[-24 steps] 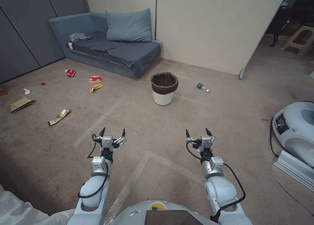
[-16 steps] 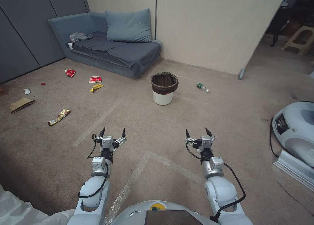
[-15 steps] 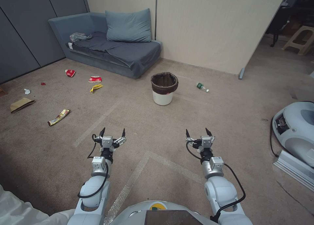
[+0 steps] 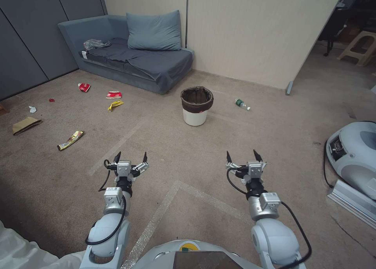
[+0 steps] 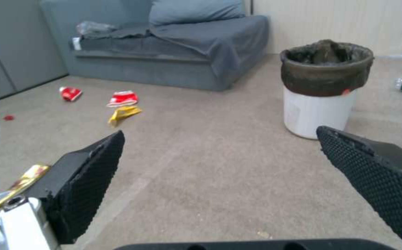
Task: Pick up the trash bin, then pick up the garbage from the floor and place it into the trash bin.
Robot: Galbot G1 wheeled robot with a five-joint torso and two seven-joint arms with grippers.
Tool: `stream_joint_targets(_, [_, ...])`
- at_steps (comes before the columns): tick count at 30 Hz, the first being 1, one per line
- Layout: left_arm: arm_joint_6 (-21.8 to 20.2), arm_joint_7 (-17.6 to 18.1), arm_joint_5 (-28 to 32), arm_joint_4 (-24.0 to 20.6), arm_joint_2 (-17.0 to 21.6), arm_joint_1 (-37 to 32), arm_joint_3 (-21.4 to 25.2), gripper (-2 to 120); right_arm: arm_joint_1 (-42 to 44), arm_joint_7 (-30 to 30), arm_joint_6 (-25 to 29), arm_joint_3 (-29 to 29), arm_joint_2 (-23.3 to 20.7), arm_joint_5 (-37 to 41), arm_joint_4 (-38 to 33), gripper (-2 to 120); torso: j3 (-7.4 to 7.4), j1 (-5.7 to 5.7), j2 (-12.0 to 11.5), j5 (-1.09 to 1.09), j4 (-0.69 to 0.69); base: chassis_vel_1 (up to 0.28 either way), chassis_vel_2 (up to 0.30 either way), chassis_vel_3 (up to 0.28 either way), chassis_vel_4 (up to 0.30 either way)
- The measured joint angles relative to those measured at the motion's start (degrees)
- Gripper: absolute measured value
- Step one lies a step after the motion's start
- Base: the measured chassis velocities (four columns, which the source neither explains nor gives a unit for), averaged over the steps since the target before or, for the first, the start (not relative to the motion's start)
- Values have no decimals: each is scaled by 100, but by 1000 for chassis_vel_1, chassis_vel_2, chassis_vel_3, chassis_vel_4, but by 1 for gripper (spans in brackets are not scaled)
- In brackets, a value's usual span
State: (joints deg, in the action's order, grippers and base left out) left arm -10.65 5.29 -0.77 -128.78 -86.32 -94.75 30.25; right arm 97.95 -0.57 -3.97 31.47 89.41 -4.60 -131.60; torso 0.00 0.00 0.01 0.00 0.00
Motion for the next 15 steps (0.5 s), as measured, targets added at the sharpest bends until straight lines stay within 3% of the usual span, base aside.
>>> stream_joint_targets(1, [0,0,0,0,0,0,0,100,0,0,0,0,0,0,0,100,0,0,0,0,0,0,0,0,0])
stream_joint_targets(7, [-781,382,-61,-1014,-33,-428,-96,100,574,-51,-258,-6,226,-306,-1056,100,-1,0,0,0,0,0,0,0,0])
stream_joint_targets(11, [-1215,600,-96,-1462,-52,-670,-146,100,709,-63,-324,-8,278,-378,-1223,100,-2,0,0,3,0,0,0,0,0])
stream_joint_targets(15, [-1421,702,-114,-1498,-67,-790,-213,100,714,-64,-327,-11,283,-381,-1229,100,-1,0,0,0,1,0,0,0,0])
